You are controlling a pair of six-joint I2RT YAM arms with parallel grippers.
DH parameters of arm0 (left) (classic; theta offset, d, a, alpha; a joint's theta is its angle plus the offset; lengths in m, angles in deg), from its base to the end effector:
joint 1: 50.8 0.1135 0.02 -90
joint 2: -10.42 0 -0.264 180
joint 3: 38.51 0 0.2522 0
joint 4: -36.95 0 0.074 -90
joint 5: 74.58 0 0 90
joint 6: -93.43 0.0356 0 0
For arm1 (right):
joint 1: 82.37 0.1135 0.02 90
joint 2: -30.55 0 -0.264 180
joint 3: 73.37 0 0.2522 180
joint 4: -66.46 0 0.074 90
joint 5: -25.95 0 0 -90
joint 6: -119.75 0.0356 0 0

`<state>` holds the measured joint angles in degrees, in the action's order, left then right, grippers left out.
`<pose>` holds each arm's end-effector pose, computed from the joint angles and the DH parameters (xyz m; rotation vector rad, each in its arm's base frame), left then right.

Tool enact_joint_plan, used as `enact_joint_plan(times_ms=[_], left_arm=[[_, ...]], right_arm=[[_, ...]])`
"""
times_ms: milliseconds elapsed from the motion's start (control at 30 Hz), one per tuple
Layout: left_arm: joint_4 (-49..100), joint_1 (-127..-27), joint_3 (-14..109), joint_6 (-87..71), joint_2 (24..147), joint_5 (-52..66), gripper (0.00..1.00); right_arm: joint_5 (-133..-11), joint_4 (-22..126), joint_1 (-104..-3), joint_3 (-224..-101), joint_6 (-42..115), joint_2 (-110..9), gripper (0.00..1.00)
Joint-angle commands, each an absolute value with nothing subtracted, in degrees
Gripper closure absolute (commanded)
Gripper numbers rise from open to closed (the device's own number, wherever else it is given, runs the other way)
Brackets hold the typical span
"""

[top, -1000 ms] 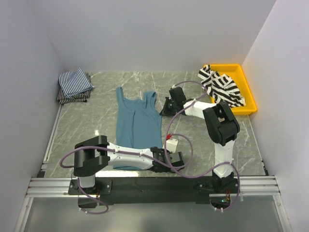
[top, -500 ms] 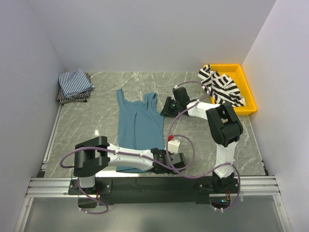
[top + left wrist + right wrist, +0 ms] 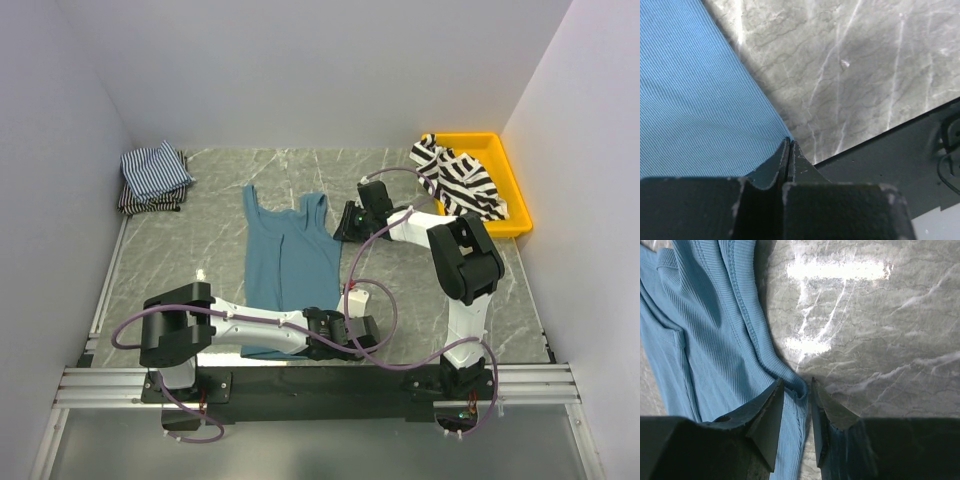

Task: Fold and stack the tank tops
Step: Fold the tank top

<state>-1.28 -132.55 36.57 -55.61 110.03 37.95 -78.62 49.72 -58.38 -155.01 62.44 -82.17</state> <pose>0.0626 -0.3369 0.1741 0.3869 2.5606 -0.4175 0.3717 0.1752 0.1465 0.0670 2.5116 0.7418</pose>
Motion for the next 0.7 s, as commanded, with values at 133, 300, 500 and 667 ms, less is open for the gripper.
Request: enact_joint_plan(times_ms=[133, 300, 500, 667], left_arm=[[2.01, -133.06, 36.07, -54.4, 107.36, 36.08, 0.99], [2.19, -133.06, 36.07, -54.57, 107.36, 35.73, 0.99], [2.19, -133.06, 36.16, -54.93, 107.71, 35.55, 0.99], [2.36, -133.06, 36.16, -55.01, 107.8, 35.38, 0.99]], right_arm=[[-76.79, 46.2, -57.67, -152.78, 59.2, -79.75, 0.64], [-76.44, 45.5, -57.49, -152.52, 58.23, -79.66, 0.64], [-74.78, 44.62, -57.58, -151.91, 56.39, -78.87, 0.64], [-73.98, 44.7, -57.58, -150.85, 55.07, -78.17, 0.63]])
